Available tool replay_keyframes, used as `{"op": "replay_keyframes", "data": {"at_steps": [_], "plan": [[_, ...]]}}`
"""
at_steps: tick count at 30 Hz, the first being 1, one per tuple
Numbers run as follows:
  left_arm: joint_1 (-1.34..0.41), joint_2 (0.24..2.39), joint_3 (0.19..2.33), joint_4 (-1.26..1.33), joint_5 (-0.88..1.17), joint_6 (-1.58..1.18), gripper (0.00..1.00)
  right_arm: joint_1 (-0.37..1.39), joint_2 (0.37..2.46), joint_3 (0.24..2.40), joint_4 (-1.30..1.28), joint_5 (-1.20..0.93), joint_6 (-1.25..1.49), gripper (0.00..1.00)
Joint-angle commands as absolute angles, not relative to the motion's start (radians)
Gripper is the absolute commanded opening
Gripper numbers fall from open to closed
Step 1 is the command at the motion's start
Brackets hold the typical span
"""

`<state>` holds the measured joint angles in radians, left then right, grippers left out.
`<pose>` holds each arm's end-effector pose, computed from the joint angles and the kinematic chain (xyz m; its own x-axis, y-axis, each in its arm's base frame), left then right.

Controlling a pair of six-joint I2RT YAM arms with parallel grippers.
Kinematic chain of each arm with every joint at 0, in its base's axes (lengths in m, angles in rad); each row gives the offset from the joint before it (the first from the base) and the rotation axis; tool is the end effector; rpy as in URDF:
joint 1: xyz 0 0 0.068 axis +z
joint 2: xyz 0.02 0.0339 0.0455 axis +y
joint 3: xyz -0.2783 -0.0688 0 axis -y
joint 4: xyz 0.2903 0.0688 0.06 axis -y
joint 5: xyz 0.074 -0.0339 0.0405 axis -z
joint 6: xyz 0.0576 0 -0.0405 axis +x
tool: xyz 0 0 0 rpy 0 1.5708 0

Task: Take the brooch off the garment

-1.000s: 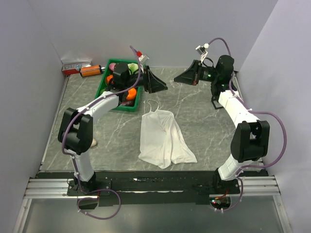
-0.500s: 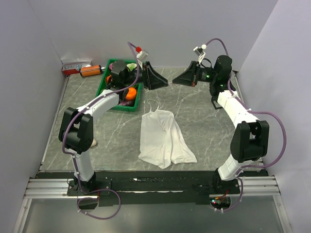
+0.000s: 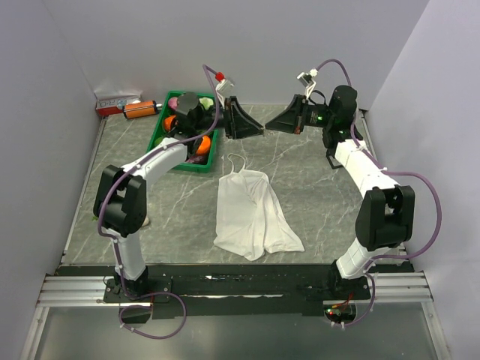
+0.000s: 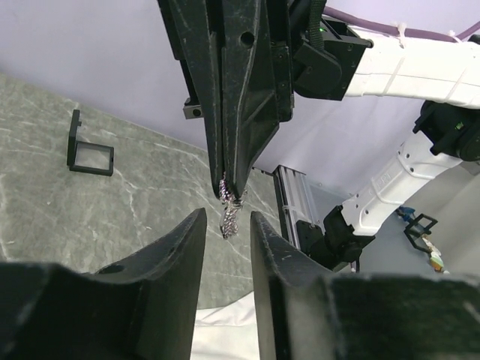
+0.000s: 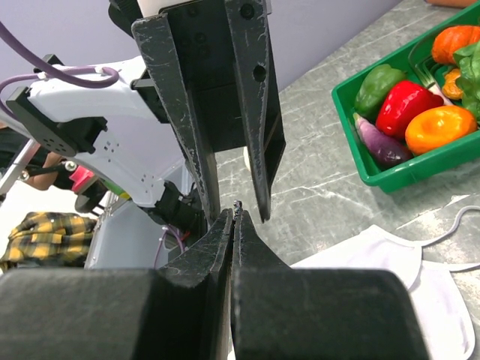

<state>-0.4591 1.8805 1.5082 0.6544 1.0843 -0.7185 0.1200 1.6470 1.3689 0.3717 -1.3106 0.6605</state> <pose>0.4203 -0.2646 0.3569 -0.4495 -0.1211 -0.8850 0.8932 -0.0489 -0.4470 0.4155 0.1062 0.3773 -0.5316 0.0949 -0.8416 -0.8355 0.1039 0.5395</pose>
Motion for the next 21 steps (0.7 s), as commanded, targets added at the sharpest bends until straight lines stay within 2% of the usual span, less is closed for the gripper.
{"op": "replay_keyframes", "data": {"at_steps": [1,7,21], "plan": [[-0.471,1.888,1.559,0.696,1.121,-0.709,0.32,0.133,1.652,1.402,0.397,-1.327,0.655,0.00],[-0.472,1.890,1.560,0.703,1.143,-0.703,0.13,0.133,1.655,1.408,0.393,-1.324,0.650,0.00],[-0.459,1.875,1.540,0.718,1.181,-0.710,0.12,0.133,1.664,1.419,0.385,-1.321,0.649,0.00]]}}
